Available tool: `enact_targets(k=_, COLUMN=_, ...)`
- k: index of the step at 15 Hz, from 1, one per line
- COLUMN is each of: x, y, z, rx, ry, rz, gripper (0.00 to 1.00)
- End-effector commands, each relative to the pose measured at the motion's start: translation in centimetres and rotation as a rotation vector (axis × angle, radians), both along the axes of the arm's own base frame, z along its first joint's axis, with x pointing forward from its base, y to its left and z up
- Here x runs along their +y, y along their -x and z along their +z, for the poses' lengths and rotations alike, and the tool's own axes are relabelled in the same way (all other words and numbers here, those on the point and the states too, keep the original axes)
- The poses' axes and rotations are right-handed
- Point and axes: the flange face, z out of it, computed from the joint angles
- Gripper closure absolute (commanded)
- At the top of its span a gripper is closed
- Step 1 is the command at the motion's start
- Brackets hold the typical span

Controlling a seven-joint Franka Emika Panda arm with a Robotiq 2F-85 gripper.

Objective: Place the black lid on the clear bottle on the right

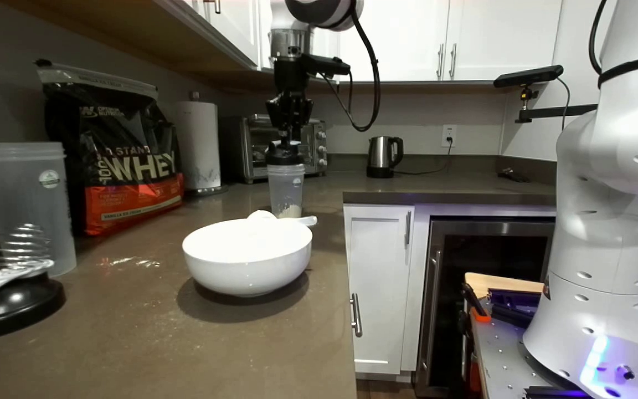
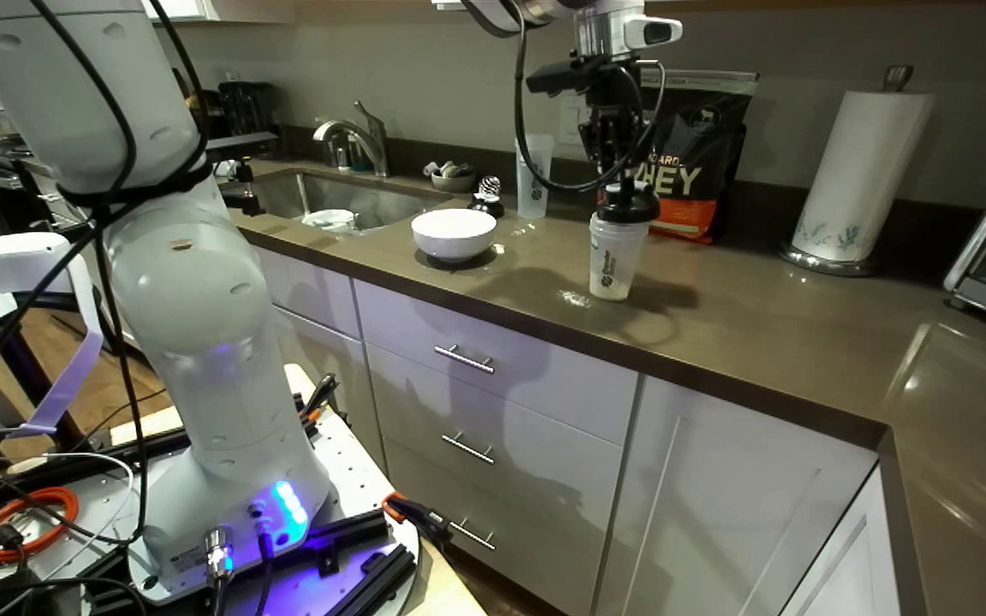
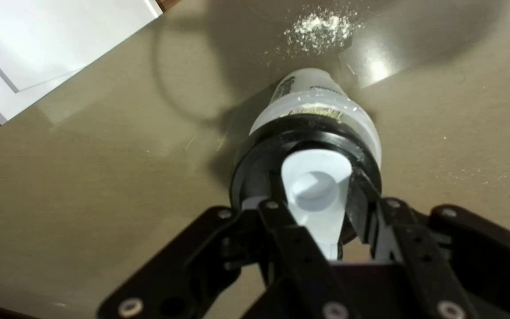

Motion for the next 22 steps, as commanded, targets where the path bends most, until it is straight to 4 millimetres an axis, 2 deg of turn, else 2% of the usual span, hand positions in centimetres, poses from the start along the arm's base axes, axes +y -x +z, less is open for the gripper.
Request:
enact_targets(k=1, x=-0.7, y=-0.2, z=0.3, rx=-0.003, ry=-0.009, rz=-0.014, gripper=0.88)
enact_targets(k=13, x=0.4, y=0.0, z=0.5, rx=-0.006, ry=-0.057, rz=-0.018, gripper=0.88)
enact_targets(k=22, x=0.0, y=0.7, z=0.3, rx=0.008, ry=-0.057, rz=-0.024, gripper=0.88)
